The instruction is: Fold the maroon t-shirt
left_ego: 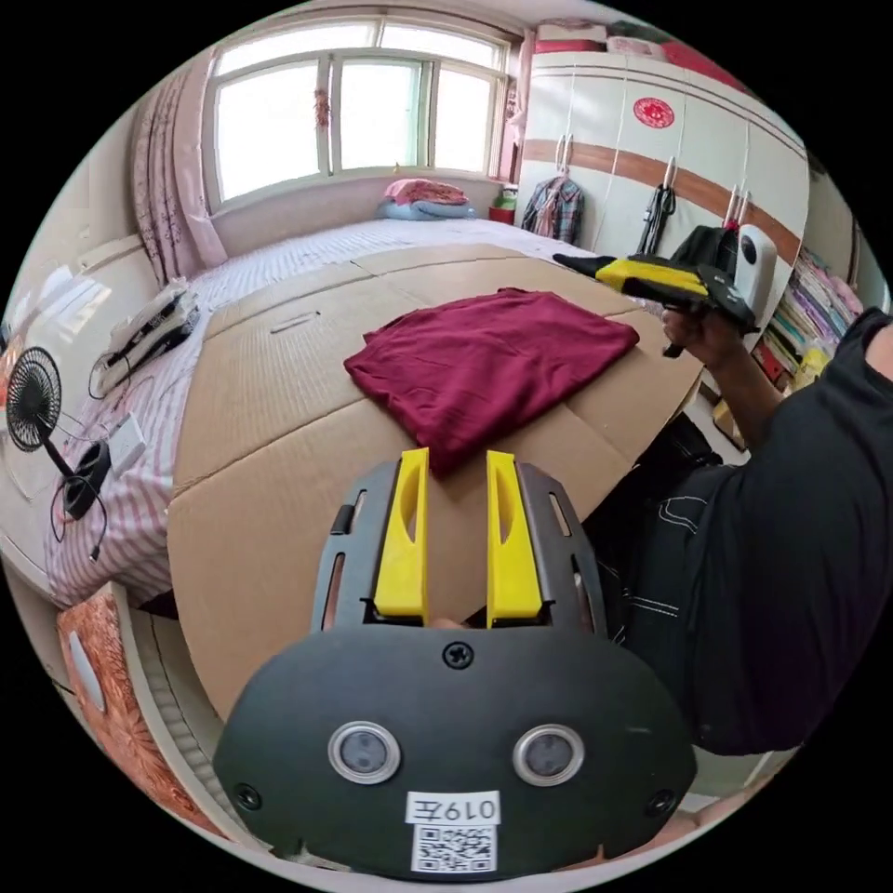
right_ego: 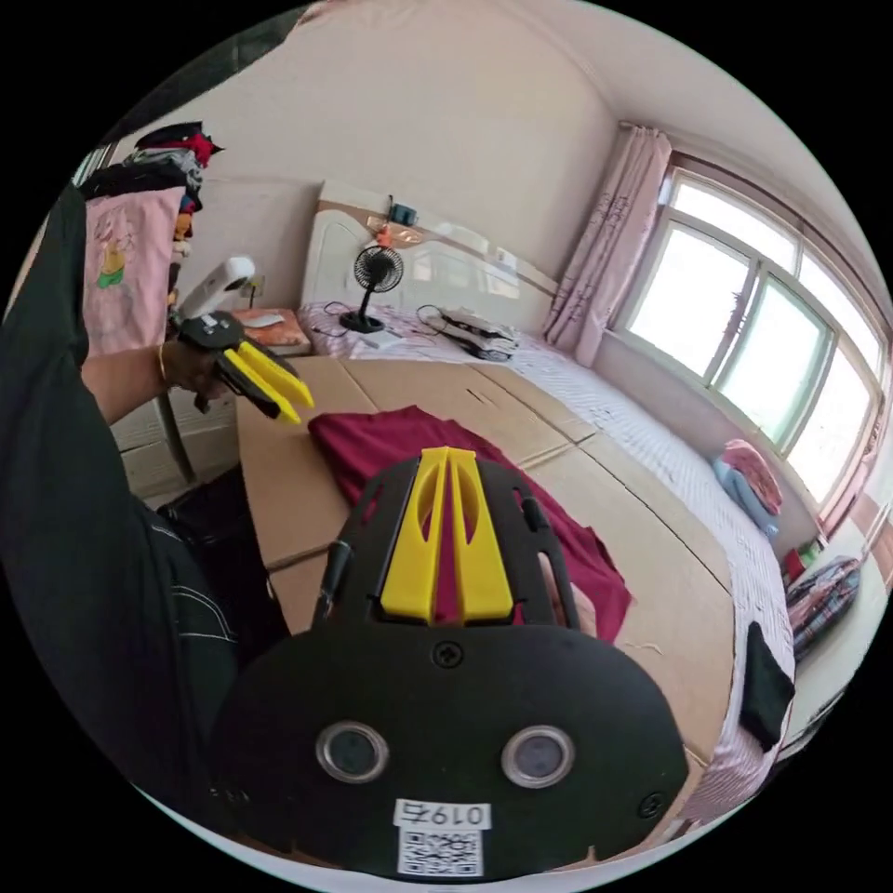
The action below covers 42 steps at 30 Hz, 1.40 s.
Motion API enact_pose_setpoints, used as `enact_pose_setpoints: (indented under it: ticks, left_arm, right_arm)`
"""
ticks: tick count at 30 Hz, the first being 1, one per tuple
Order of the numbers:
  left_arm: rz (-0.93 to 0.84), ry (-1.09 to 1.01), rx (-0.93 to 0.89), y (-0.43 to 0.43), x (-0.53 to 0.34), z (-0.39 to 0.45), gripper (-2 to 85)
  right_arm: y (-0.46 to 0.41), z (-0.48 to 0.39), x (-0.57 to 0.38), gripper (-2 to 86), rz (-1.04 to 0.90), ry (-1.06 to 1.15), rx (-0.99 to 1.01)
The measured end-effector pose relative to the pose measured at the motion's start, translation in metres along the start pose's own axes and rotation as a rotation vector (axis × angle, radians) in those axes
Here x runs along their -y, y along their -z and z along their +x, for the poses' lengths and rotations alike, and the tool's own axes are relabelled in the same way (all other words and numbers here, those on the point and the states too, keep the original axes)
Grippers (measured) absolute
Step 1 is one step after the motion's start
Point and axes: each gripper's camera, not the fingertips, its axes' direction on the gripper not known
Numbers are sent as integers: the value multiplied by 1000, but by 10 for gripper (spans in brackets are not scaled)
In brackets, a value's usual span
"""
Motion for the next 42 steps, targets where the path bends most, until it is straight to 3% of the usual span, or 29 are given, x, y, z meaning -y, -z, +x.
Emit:
enact_pose_setpoints:
  ticks: [2,6,14,24,33,42]
  left_arm:
    - [41,-126,125,17,6,40,67]
    - [-113,-422,344,8,28,116,67]
    - [-169,-675,384,25,81,172,71]
    - [-289,-845,367,45,136,213,62]
    - [-357,-932,462,56,168,237,25]
    - [-450,-970,426,64,198,237,17]
  right_arm:
    - [-44,-68,12,4,-77,153,45]
    - [-98,-148,16,46,-181,362,28]
    - [-174,-248,11,66,-355,632,-58]
    - [-232,-300,4,-4,-424,692,-100]
    - [-249,-284,-1,-8,-341,509,84]
    - [-279,-319,-33,-7,-341,656,19]
